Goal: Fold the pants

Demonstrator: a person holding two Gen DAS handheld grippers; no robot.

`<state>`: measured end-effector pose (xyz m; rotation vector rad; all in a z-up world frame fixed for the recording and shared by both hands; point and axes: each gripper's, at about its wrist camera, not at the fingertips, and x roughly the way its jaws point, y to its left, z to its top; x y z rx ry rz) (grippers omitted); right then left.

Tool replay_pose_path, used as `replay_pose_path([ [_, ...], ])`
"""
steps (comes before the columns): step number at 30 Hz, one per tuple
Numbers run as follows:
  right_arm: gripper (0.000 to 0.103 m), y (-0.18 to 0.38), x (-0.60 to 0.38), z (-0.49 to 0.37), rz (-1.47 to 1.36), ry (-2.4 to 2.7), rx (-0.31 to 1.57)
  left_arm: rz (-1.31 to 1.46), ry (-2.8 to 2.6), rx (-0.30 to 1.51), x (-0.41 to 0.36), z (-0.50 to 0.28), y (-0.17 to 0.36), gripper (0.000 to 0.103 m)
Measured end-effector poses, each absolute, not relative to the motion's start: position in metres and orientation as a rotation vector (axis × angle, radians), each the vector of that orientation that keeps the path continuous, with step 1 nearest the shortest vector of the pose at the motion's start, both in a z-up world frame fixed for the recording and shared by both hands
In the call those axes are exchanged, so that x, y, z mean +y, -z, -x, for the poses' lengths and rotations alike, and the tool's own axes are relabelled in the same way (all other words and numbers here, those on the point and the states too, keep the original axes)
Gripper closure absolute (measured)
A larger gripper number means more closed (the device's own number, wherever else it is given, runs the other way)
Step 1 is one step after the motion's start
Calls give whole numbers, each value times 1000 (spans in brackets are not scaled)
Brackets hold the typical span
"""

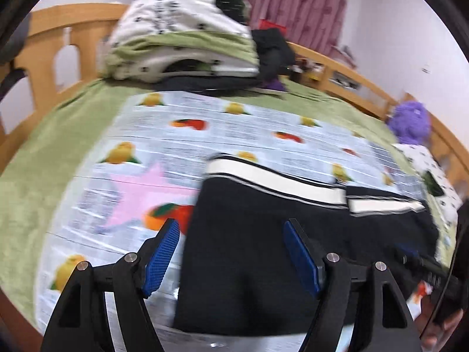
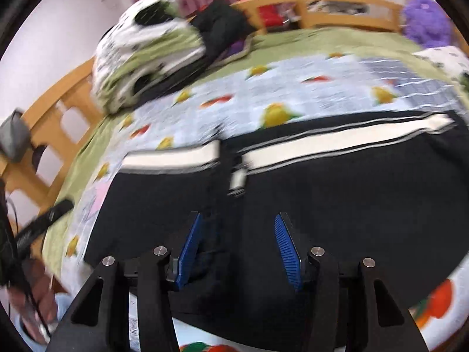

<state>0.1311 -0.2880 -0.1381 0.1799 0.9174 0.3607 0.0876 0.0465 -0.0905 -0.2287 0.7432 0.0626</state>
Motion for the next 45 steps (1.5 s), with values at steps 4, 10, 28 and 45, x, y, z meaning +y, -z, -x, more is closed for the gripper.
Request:
replay_pose_path([
  [4, 51, 161, -254, -129, -99, -426, 978, 282, -68, 755, 69, -90, 92, 31],
  [10, 85, 145, -248, -103, -4, -457, 864, 256, -65, 762, 68, -90, 94, 31],
  [28, 63, 147, -228, -117, 41, -492, 904, 333, -61, 799, 85, -93, 104, 31],
  [45, 94, 161, -242, -128, -32, -418, 919, 353, -77, 806, 93, -92, 107, 31],
])
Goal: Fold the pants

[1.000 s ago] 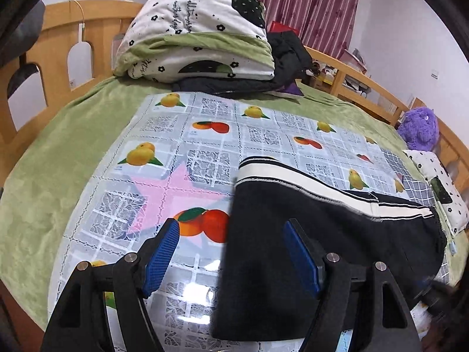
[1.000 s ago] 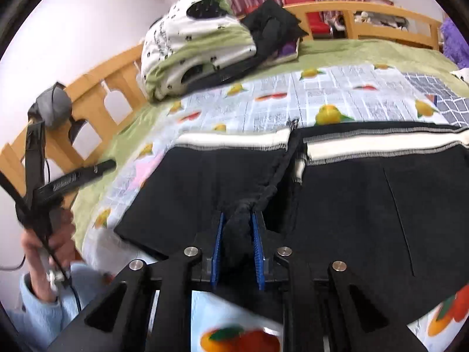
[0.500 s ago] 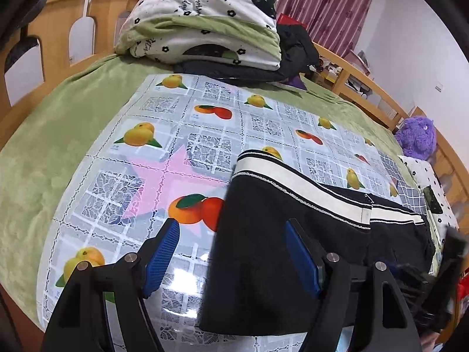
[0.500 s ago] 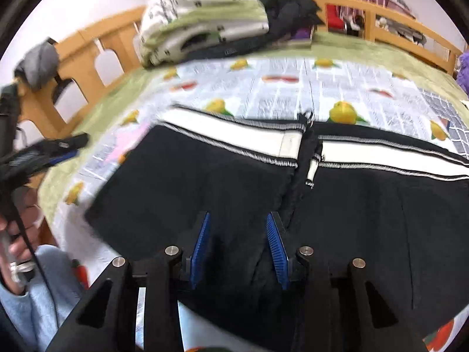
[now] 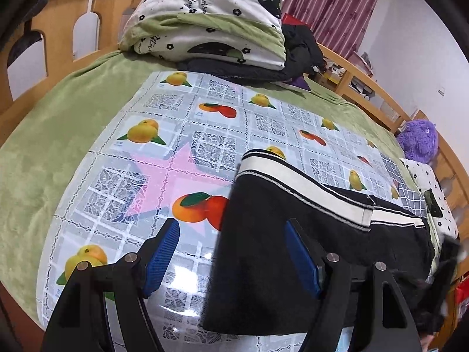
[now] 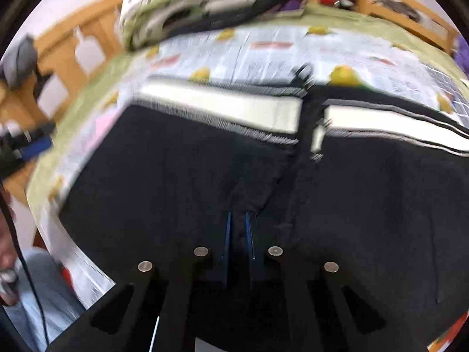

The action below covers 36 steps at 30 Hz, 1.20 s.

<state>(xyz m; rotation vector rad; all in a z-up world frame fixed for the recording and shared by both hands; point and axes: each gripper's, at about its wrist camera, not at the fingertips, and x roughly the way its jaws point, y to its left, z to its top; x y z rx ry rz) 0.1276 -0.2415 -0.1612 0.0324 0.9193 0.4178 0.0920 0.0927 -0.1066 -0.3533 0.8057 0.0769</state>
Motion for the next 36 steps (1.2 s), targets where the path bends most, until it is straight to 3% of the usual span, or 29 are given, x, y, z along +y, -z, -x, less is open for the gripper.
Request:
replay_pose_path([
  [3, 94, 147, -268, -123, -144, -429, 880, 366, -81, 818, 95, -93, 109, 31],
  [6, 91, 180, -258, -136, -112, -373, 1013, 365, -69, 831, 94, -95, 111, 31],
  [8, 90, 188, -249, -135, -83, -361, 994, 348, -71, 827, 91, -95, 111, 31],
  [12, 72, 180, -242, -126, -52, -387, 983, 338, -79, 824, 88, -96, 110, 31],
  [17, 71, 152, -257, -109, -43, -299, 984, 328, -45, 820, 76, -95, 107, 31],
  [26, 34, 82, -280, -98, -4, -245, 893, 311, -37, 792, 70, -86, 105, 31],
  [36, 33, 197, -259, -179, -166, -367, 1101, 335, -75, 771, 88, -87, 111, 32],
])
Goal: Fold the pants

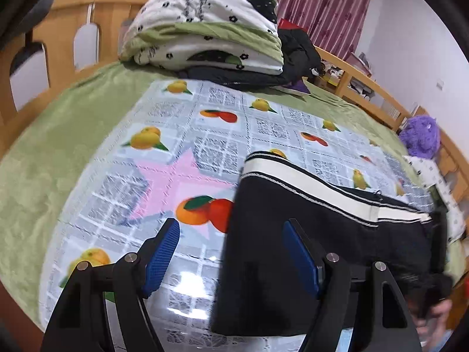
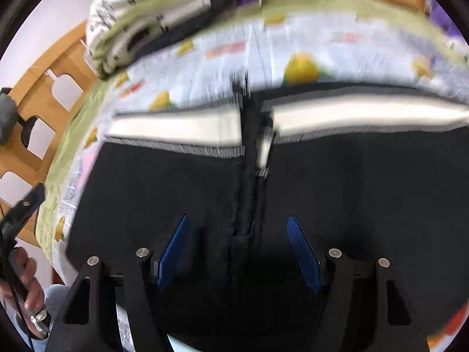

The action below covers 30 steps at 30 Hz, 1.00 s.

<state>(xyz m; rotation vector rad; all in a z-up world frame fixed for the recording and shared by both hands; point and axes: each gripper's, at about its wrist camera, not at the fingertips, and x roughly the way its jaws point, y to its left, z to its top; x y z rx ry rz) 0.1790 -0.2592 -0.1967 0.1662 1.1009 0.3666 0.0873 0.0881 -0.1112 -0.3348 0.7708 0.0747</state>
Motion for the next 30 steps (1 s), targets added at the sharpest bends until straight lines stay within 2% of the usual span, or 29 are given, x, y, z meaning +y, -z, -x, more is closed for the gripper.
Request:
replay_pose_path([
  [2, 36, 196, -245, -178, -119, -385, 1056, 364, -50, 783, 91, -89, 114, 32],
  [4, 46, 196, -229, -181, -44, -377, 1044, 371, -37, 791, 92, -90, 116, 32],
  [5, 66, 196, -228, -182, -30, -365, 1036, 373, -36, 793, 91, -90, 117, 32],
  [6, 79, 195, -232, -184, -57, -380, 1037, 375, -36, 795, 91, -90, 118, 32],
  [9, 90, 177, -266, -184, -248, -425, 996, 372, -32, 811, 90, -92, 122, 32],
  [11, 93, 154, -284, -179, -280, -428, 919, 370, -27, 815, 89, -92, 123, 32],
  [14, 93, 133, -298, -177, -213, -369, 859, 380, 2, 814, 87, -90, 122, 32],
  [17, 91, 159, -303, -187, -220, -348, 957, 369, 24, 818, 82, -90, 122, 32],
  [19, 82, 189, -298, -192, -195, -297, 1034, 356, 29, 821, 78, -89, 122, 32],
  [20, 74, 200, -296, -192, -185, -286, 1056, 353, 34, 822, 77, -89, 122, 32],
  [21, 74, 199, -297, -189, -182, -283, 1030, 353, 38, 822, 76, -88, 122, 32],
  [23, 68, 189, -297, -182, -171, -261, 1038, 354, 40, 825, 74, -88, 124, 32],
  [26, 66, 162, -306, -163, -165, -266, 1003, 362, 40, 850, 72, -89, 129, 32],
  [28, 53, 141, -312, -145, -133, -222, 940, 347, 36, 860, 68, -89, 131, 33],
  [30, 49, 125, -322, -125, -94, -199, 873, 311, 25, 847, 62, -86, 128, 33],
])
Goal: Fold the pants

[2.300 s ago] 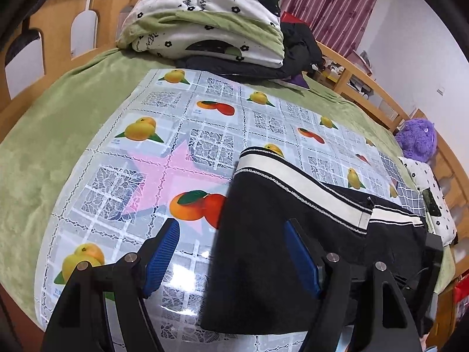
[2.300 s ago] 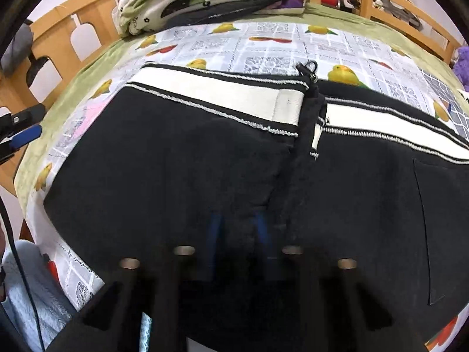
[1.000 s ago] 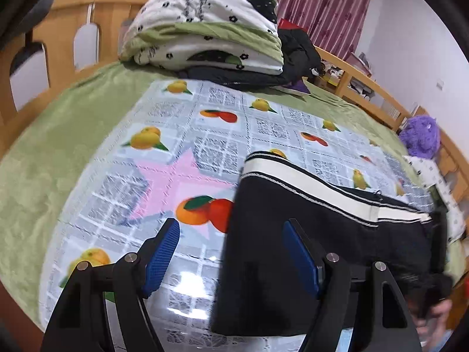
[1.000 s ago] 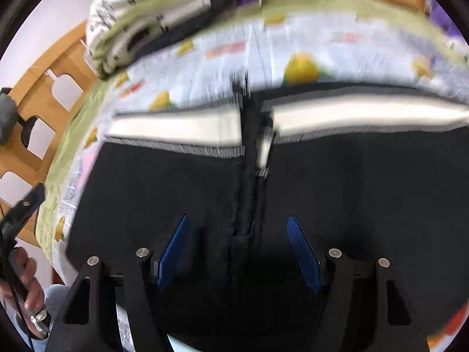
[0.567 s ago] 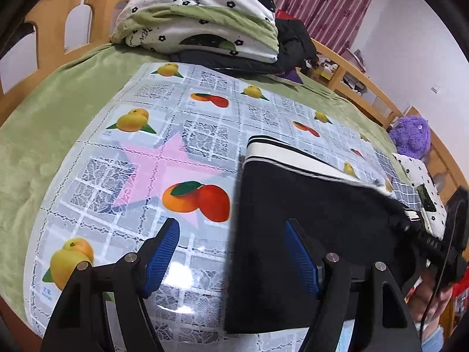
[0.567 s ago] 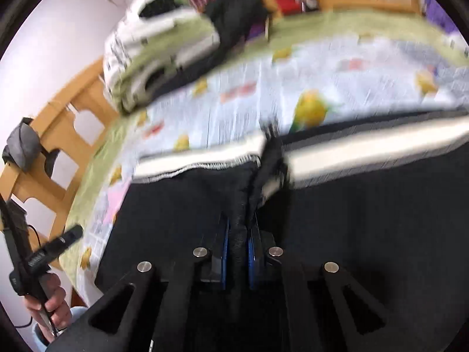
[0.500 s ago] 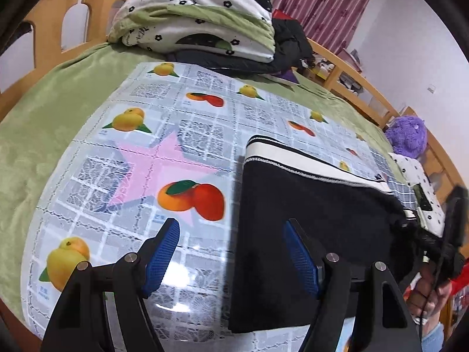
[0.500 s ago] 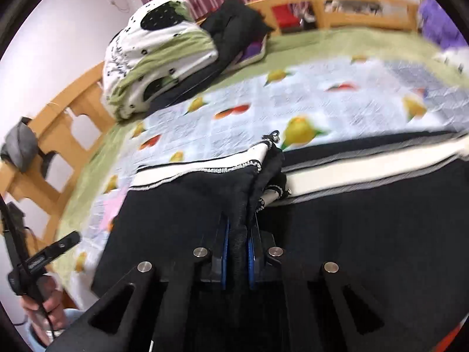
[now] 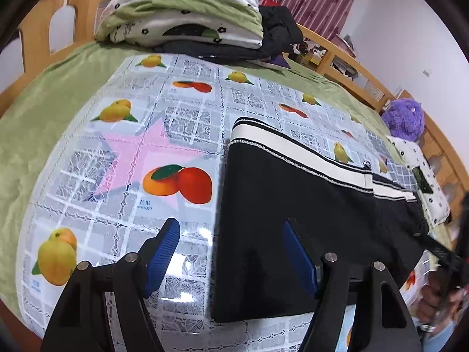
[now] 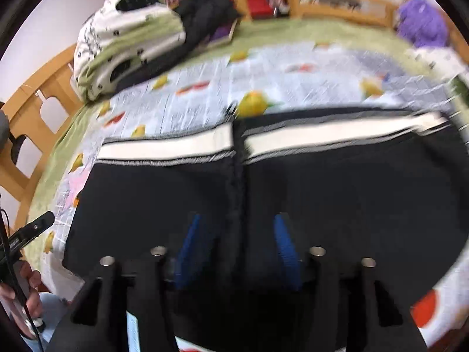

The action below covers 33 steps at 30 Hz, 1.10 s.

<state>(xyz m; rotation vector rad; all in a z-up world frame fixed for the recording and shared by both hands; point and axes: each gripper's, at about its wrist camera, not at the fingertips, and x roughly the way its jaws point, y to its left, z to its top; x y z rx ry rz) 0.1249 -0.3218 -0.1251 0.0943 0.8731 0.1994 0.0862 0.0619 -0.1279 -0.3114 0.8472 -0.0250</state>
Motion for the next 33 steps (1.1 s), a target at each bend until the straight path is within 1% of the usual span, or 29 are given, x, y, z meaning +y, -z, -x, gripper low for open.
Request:
replay_pose_path([
  [4, 49, 101, -350, -97, -10, -138, 792, 267, 36, 829, 50, -78, 115, 34],
  [6, 49, 95, -367, -89, -12, -88, 749, 219, 28, 829, 46, -73, 103, 34],
  [11, 49, 92, -421, -78, -109, -88, 762, 139, 16, 799, 52, -57, 63, 34],
  [14, 49, 96, -449, -71, -176, -63, 752, 169, 12, 763, 63, -50, 44, 34],
  [16, 49, 101, -463, -67, -226, -60, 751, 202, 24, 754, 69, -49, 40, 34],
  [19, 49, 107, -475, -65, -242, -34, 763, 258, 44, 763, 73, -54, 50, 34],
  [32, 49, 161, -535, -63, -335, 87, 865, 336, 152, 918, 52, -126, 151, 34],
  [33, 49, 167, -539, -65, -356, 82, 871, 353, 172, 934, 52, -133, 160, 35],
])
